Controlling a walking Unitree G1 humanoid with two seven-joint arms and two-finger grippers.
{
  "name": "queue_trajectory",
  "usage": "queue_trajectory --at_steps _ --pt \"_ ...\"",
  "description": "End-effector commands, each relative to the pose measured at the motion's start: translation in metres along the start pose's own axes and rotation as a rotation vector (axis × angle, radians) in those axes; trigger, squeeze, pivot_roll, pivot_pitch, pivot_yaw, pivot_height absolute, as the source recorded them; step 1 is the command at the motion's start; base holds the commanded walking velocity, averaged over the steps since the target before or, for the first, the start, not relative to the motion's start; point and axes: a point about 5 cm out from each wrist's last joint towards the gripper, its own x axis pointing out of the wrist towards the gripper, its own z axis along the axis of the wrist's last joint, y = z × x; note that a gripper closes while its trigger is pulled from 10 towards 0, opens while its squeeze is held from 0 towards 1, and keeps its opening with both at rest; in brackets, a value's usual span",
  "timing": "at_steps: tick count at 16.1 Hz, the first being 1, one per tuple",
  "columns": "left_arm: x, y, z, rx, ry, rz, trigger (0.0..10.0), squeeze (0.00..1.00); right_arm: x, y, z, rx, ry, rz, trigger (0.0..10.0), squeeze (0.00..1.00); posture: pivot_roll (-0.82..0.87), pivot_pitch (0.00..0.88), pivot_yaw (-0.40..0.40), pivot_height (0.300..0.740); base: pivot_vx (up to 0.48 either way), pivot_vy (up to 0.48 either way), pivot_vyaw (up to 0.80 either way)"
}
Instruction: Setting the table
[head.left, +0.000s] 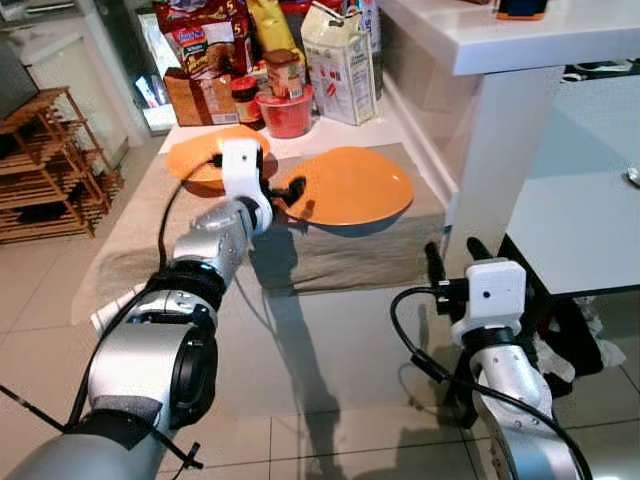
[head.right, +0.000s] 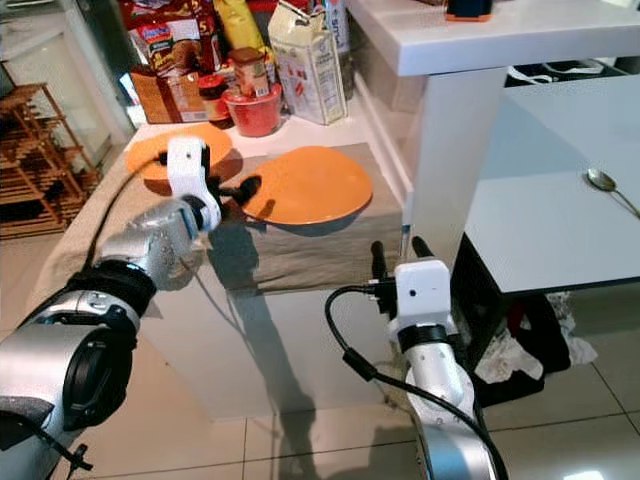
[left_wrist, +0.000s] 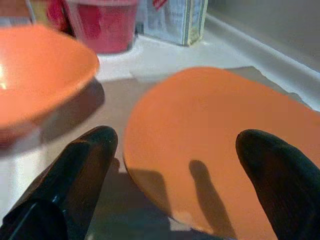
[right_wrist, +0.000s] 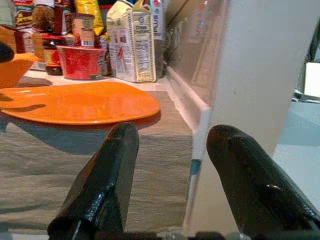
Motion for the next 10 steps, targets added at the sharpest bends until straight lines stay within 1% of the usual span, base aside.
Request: queue_trajectory --at_steps 1,3,4,5,6,7,8,10 --pt "0.000 0.002 0.005 0.043 -0.013 0.007 10.0 0.00 0.000 0.003 0.002 0.007 -0.003 0.017 10.0 0.00 -0.19 0.000 0.129 0.740 0.000 0.000 0.00" --pt "-0.001 0.002 0.000 0.065 0.001 0.014 10.0 0.00 0.000 0.004 0.001 0.007 -0.003 0.019 10.0 0.00 -0.19 0.000 0.129 0.740 0.000 0.000 0.00" --pt "-0.002 0.005 -0.007 0.091 0.029 0.038 10.0 0.00 0.000 0.003 0.001 0.007 -0.002 0.019 10.0 0.00 -0.19 0.000 0.131 0.740 0.000 0.000 0.00" --pt "-0.003 0.009 -0.014 0.095 0.056 0.060 10.0 0.00 -0.001 0.003 0.001 0.007 -0.001 0.019 10.0 0.00 -0.19 0.000 0.131 0.740 0.000 0.000 0.00" --pt "-0.004 0.010 -0.017 0.082 0.070 0.066 10.0 0.00 -0.001 0.003 0.001 0.007 0.000 0.019 10.0 0.00 -0.19 0.000 0.130 0.740 0.000 0.000 0.00" --pt "-0.005 0.010 -0.025 0.047 0.095 0.068 10.0 0.00 -0.001 0.003 0.001 0.006 0.000 0.021 10.0 0.00 -0.19 0.000 0.129 0.740 0.000 0.000 0.00" --pt "-0.005 0.010 -0.025 0.047 0.097 0.069 10.0 0.00 -0.001 0.003 0.001 0.006 0.000 0.022 10.0 0.00 -0.19 0.000 0.129 0.740 0.000 0.000 0.00" --pt "-0.004 0.007 -0.028 0.018 0.107 0.064 10.0 0.00 -0.001 0.003 0.001 0.004 0.000 0.022 10.0 0.00 -0.19 0.000 0.129 0.740 0.000 0.000 0.00"
